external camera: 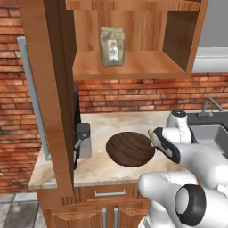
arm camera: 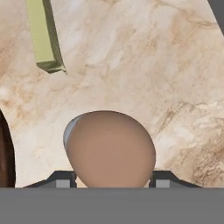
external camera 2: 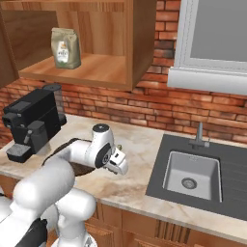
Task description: Pick the egg and butter from the fridge and place them by the bowl for mixing.
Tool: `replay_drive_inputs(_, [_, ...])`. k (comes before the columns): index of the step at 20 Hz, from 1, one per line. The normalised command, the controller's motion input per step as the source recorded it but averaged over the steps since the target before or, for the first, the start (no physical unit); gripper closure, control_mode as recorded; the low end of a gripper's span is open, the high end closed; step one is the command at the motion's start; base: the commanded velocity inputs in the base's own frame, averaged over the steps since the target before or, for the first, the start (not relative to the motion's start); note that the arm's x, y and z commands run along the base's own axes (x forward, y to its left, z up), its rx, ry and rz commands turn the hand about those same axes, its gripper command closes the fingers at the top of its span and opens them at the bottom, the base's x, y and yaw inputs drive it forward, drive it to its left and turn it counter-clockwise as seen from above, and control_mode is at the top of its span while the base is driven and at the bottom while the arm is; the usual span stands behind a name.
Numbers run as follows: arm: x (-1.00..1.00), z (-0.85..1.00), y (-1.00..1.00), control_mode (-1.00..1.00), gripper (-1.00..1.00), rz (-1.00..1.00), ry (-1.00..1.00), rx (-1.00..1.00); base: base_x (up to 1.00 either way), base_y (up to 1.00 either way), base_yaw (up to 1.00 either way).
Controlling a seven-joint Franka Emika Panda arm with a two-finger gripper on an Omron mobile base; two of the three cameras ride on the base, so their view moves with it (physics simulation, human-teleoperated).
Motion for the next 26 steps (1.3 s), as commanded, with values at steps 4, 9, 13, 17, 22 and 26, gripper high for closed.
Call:
replay_drive_inputs(4, [0.12, -0.27, -0.04, -1.00, 1.00, 0.00, 0.00, 0.03, 0.00, 0.00, 0.00])
replay_drive_inputs(9, [0.21, -0.27, 0.00, -1.00, 1.00, 0.00, 0.00, 0.06, 0.00, 0.00, 0.00])
replay_drive_inputs(13, [0.15, -0.24, 0.00, -1.00, 1.00, 0.00, 0.00, 0.04, 0.00, 0.00, 0.00])
replay_drive_inputs(17, [0.02, -0.27, 0.00, -1.00, 1.00, 0.00, 0.00, 0.04, 0.00, 0.00, 0.00])
replay_drive_inputs(22, [0.04, -0.21, 0.00, -1.00, 1.00, -0.01, 0.00, 0.04, 0.00, 0.00, 0.00])
replay_drive_inputs(26, [0.00, -0.17, 0.00, -1.00, 1.00, -0.02, 0.00, 0.04, 0.00, 0.00, 0.00])
